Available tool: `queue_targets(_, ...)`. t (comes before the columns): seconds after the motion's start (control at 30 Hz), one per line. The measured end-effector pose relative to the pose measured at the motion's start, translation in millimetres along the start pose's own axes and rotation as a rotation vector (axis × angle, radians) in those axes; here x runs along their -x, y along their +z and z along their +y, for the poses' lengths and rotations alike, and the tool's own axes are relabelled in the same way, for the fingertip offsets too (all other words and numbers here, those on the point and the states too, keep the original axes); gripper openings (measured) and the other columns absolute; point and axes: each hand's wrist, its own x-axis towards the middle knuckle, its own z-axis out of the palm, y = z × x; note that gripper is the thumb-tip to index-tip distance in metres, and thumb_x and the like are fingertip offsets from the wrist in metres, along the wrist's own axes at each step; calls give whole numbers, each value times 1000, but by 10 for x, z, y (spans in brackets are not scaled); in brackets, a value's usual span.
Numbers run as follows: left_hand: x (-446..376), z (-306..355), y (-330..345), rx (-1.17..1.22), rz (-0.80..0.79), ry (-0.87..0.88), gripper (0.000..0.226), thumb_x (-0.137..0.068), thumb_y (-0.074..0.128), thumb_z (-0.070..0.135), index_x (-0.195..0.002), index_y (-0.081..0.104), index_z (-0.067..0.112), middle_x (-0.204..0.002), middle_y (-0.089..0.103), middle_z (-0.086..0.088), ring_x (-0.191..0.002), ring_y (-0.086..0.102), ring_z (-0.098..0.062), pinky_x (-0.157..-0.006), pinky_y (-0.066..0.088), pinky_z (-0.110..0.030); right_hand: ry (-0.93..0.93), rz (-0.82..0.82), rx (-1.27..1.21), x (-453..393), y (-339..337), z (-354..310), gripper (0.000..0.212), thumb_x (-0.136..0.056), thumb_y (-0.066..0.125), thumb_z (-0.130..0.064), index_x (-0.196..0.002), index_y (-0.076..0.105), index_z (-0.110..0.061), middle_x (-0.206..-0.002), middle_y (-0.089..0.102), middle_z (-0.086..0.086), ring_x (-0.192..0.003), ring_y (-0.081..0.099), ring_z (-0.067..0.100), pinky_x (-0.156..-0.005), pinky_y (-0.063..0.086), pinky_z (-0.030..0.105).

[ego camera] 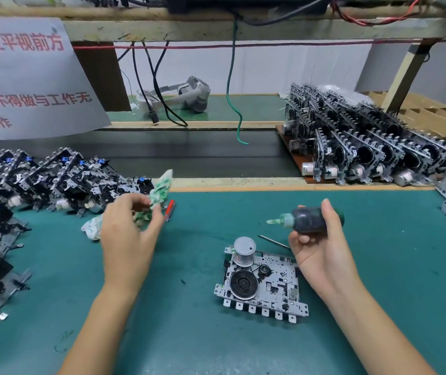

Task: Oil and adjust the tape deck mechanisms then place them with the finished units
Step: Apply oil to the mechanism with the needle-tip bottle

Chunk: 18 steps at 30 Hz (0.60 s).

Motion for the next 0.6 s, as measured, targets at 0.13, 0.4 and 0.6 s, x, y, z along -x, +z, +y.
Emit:
queue_targets(0.13, 40, 402, 103, 615, -187, -274, 24, -89, 58, -2, -83, 48, 19, -75, 60, 6, -64, 57, 0, -64, 47, -14, -24, -98, -27, 58, 30, -48, 35, -70, 61, -43, -70, 75, -11, -70, 66, 2, -45, 44, 6, -46, 49, 16)
queue_targets(0.4, 160, 593, 327, 1107, -495, -672, 12, -84, 59, 4, -90, 50, 9, -65, 67, 0, -57, 61, -7, -56, 52, -17, -73, -217, 157, 128, -27, 55, 53, -71, 60, -41, -104, 60, -1, -70, 65, 6, -55, 58, 11, -57, 55, 26)
queue_targets(0.6, 243, 554, 322, 1213, -549, -720, 24, -69, 66, 14, -90, 58, 7, -76, 72, -5, -66, 68, -11, -58, 54, -18, -161, -224, 290, 108, -60, 109, 44, -70, 64, -37, -101, 62, -6, -75, 70, 3, -60, 64, 13, -63, 57, 28)
